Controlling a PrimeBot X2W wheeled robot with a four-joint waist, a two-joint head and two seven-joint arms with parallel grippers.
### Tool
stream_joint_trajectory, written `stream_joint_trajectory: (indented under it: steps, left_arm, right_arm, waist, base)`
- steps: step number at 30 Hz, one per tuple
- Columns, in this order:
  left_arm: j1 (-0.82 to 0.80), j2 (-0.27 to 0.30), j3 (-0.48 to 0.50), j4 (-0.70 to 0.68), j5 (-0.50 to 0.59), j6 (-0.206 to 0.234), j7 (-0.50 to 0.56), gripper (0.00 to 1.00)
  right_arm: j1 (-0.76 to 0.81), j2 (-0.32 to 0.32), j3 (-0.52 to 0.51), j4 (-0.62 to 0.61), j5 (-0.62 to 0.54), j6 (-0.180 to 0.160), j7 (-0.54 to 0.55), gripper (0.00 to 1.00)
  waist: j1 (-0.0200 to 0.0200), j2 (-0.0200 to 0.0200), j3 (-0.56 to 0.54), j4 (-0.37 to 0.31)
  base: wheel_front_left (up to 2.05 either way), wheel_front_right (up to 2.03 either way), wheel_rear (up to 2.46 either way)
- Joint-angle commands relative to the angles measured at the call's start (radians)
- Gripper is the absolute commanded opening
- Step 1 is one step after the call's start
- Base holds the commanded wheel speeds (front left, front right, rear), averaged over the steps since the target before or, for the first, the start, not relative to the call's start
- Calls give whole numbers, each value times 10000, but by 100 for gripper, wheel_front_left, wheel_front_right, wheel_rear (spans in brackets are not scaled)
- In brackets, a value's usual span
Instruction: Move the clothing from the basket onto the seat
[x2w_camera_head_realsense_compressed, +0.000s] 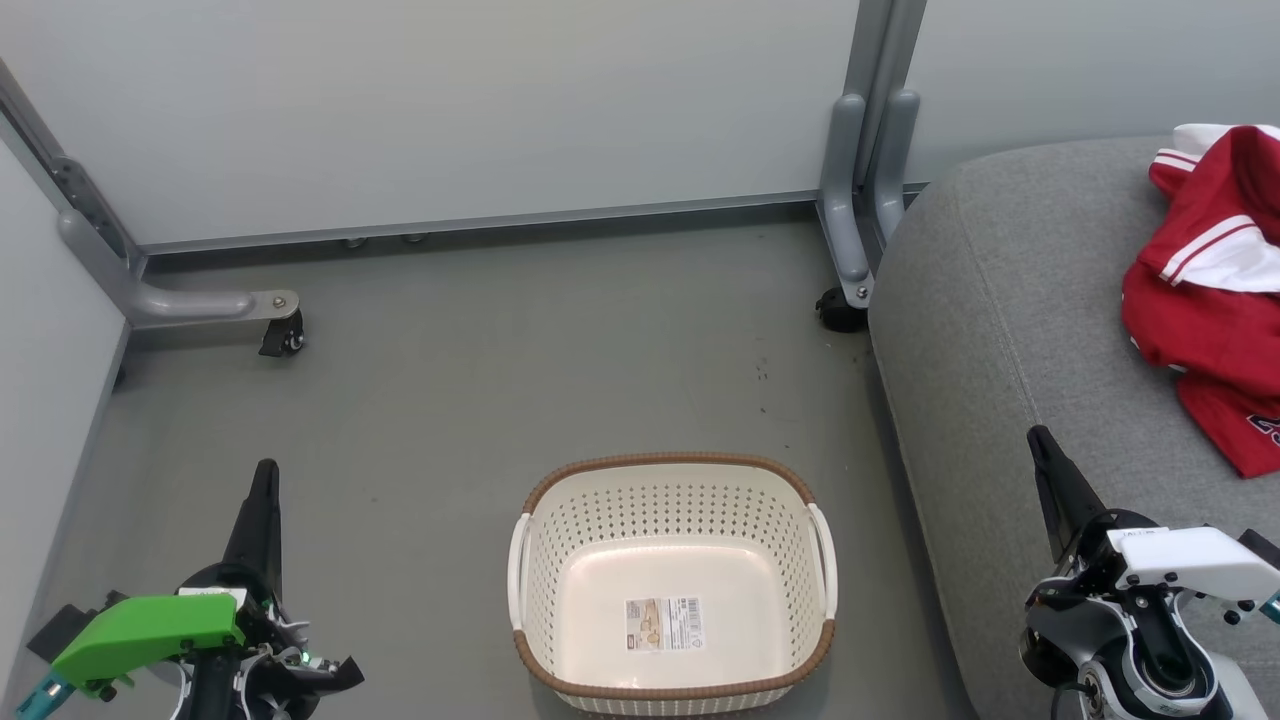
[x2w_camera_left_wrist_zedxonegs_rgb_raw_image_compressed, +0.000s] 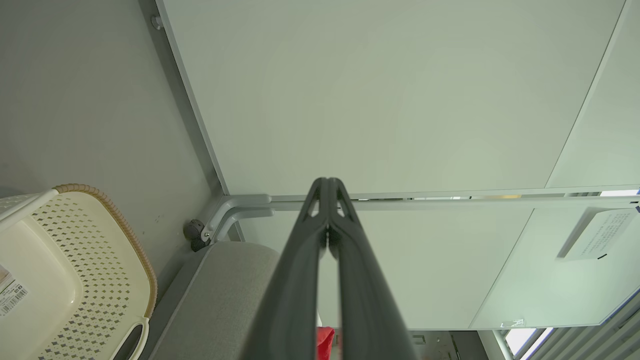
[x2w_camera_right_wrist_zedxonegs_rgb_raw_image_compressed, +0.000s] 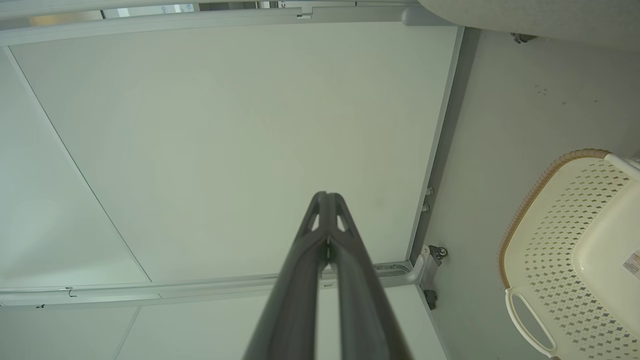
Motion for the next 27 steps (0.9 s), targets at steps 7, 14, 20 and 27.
stream_joint_trajectory:
  steps: [7,14,20,27]
  left_arm:
    - [-122,44,18,13,-28,-67,31,0]
    - [-122,44,17,12,-29,-67,31,0]
    - [-122,44,17,12,-29,-67,32,0]
    - [-122,44,17,12,-29,-67,30,0]
  right_arm:
    - [-69,39,-57,24,-57,4,49,0]
    - [-71,53,-75,24,-79,4,75,0]
    - [-72,65,-90,24,-94,4,88,0]
    - [-74,66,-104,26,-96,4,109,0]
  waist:
    - [0,0,0,0]
    - [0,0,0,0]
    - [0,0,0,0]
    - [0,0,0,0]
  base:
    - [0,0,0]
    - [0,0,0]
    - [0,0,0]
    - [0,0,0]
